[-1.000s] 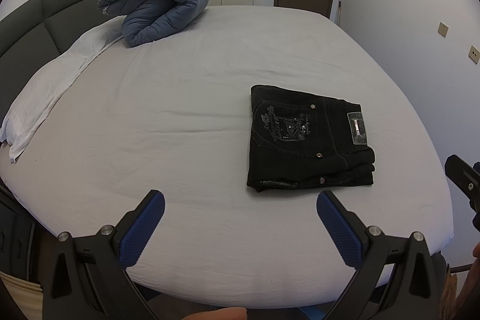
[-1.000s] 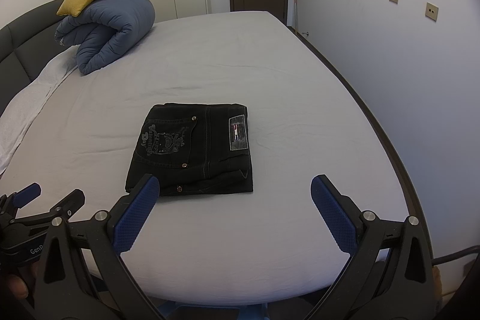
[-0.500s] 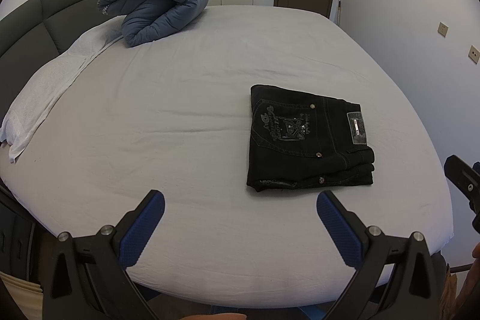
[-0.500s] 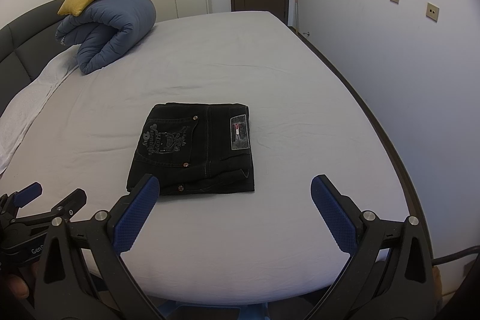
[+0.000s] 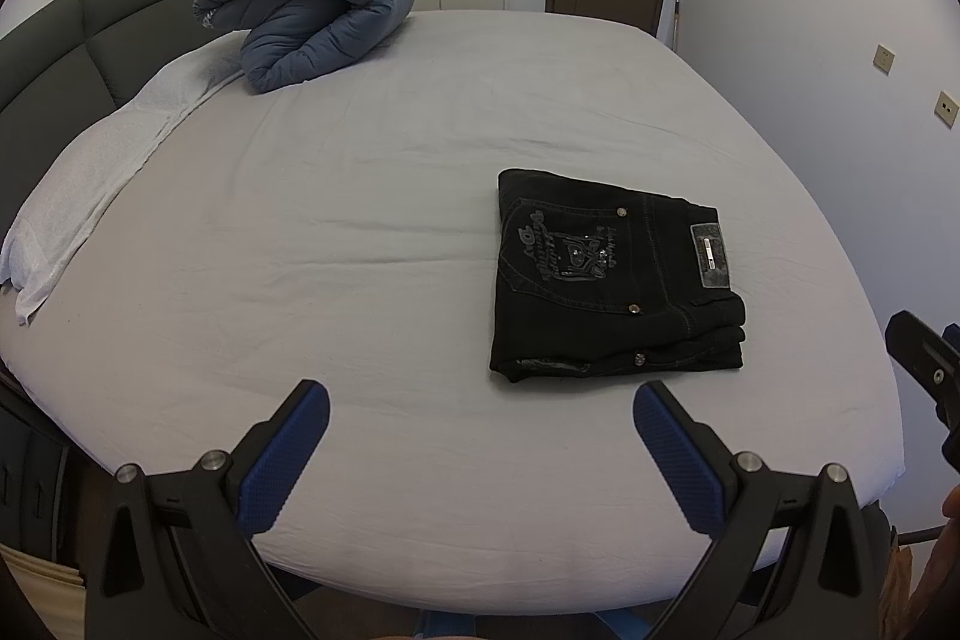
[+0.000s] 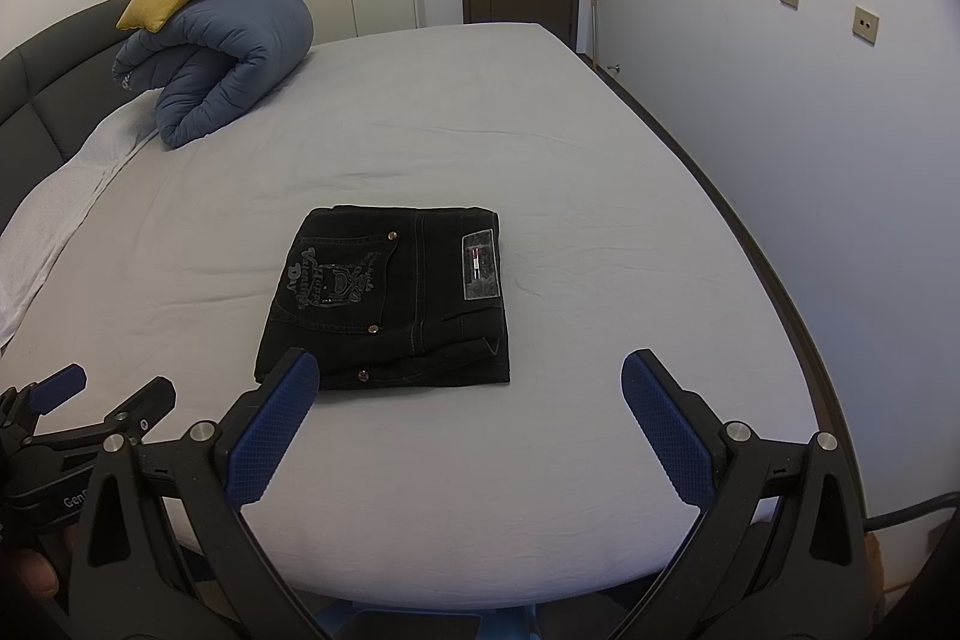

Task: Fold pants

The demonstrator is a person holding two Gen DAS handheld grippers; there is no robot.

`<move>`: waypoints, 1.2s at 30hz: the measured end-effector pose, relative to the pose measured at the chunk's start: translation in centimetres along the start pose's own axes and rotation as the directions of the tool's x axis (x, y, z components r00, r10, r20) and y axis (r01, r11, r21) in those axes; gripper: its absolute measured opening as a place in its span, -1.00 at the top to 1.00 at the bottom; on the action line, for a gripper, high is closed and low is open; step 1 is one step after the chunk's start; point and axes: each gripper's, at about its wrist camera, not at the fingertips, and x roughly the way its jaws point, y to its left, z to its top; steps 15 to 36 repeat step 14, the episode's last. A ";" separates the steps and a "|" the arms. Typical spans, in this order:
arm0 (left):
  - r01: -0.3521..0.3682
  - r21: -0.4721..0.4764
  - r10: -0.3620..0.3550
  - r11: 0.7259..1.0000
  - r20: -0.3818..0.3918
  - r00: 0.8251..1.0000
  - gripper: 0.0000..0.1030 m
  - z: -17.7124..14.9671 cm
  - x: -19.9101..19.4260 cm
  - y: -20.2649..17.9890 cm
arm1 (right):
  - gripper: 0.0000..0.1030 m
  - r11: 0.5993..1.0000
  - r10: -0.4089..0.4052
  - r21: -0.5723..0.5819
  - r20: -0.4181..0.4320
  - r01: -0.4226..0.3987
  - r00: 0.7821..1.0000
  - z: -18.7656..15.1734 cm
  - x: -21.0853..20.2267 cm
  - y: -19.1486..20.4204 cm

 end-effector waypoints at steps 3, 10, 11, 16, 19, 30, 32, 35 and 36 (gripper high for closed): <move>0.001 0.001 -0.001 1.000 -0.001 1.000 -1.00 0.0 0.0 0.0 | -1.00 1.000 0.002 -0.003 0.001 -0.002 1.000 0.0 -0.1 0.1; 0.007 0.000 -0.007 1.000 0.005 1.000 -1.00 0.0 -0.1 -0.1 | -1.00 1.000 0.003 -0.004 -0.001 -0.003 1.000 0.1 -0.2 0.3; 0.008 0.001 -0.008 1.000 0.005 1.000 -1.00 0.0 -0.1 -0.1 | -1.00 1.000 0.004 -0.004 -0.001 -0.004 1.000 0.1 -0.3 0.3; 0.002 0.003 -0.002 1.000 0.009 1.000 -1.00 0.1 -0.1 -0.2 | -1.00 1.000 0.004 -0.005 0.000 -0.004 1.000 0.1 -0.3 0.2; 0.002 0.003 -0.002 1.000 0.009 1.000 -1.00 0.1 -0.1 -0.2 | -1.00 1.000 0.004 -0.005 0.000 -0.004 1.000 0.1 -0.3 0.2; 0.002 0.003 -0.002 1.000 0.009 1.000 -1.00 0.1 -0.1 -0.2 | -1.00 1.000 0.004 -0.005 0.000 -0.004 1.000 0.1 -0.3 0.2; 0.002 0.003 -0.002 1.000 0.009 1.000 -1.00 0.1 -0.1 -0.2 | -1.00 1.000 0.004 -0.005 0.000 -0.004 1.000 0.1 -0.3 0.2; 0.002 0.003 -0.002 1.000 0.009 1.000 -1.00 0.1 -0.1 -0.2 | -1.00 1.000 0.004 -0.005 0.000 -0.004 1.000 0.1 -0.3 0.2; 0.002 0.003 -0.002 1.000 0.009 1.000 -1.00 0.1 -0.1 -0.2 | -1.00 1.000 0.004 -0.005 0.000 -0.004 1.000 0.1 -0.3 0.2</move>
